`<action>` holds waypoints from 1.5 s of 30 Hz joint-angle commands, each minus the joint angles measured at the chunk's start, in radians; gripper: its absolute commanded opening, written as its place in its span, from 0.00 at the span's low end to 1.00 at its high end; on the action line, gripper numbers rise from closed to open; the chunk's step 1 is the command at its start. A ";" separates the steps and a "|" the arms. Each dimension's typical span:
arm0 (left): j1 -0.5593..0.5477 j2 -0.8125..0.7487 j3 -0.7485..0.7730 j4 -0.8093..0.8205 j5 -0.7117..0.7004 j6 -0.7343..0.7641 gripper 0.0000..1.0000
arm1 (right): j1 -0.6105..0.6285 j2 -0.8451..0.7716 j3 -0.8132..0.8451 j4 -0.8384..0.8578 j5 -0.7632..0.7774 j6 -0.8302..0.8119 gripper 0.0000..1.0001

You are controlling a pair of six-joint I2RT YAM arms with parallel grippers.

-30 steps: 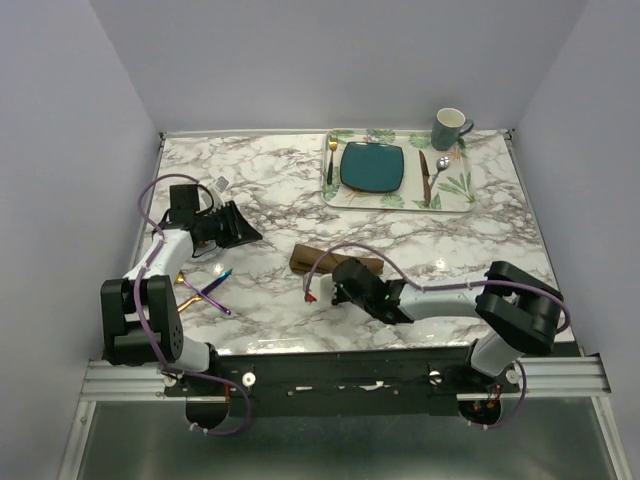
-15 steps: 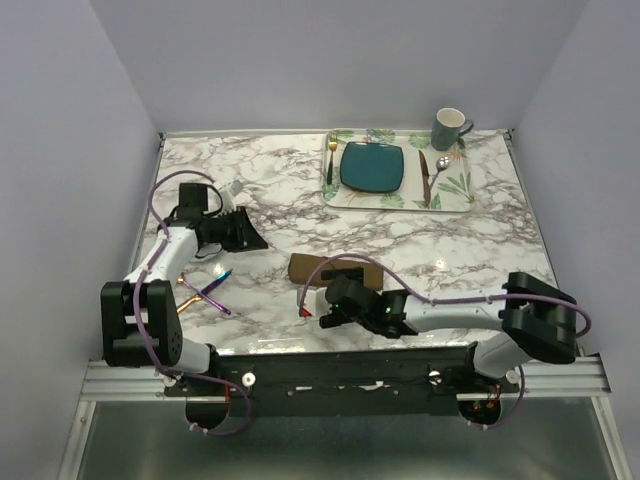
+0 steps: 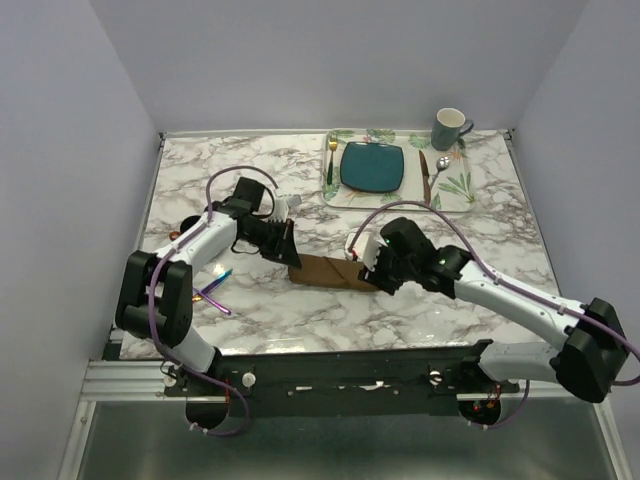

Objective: Fold the napkin into a case and place the utensils inside
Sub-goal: Turn over the smaller rectangle-folded napkin at the center of the board, then rotate the smaller rectangle-folded napkin at the center of the board.

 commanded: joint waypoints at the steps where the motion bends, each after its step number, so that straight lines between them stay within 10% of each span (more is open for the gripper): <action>1: -0.051 0.094 0.048 -0.108 -0.028 0.120 0.15 | -0.054 0.149 -0.017 -0.107 -0.111 0.017 0.56; 15: -0.054 0.367 0.192 -0.128 -0.176 0.147 0.19 | -0.074 0.427 0.084 -0.180 -0.302 -0.009 0.55; 27: -0.054 0.061 0.117 -0.293 -0.182 0.502 0.27 | -0.249 0.394 0.380 -0.377 -0.453 0.053 0.71; 45: -0.131 0.303 0.192 -0.073 -0.342 0.319 0.28 | -0.280 0.658 0.367 -0.389 -0.589 0.002 0.70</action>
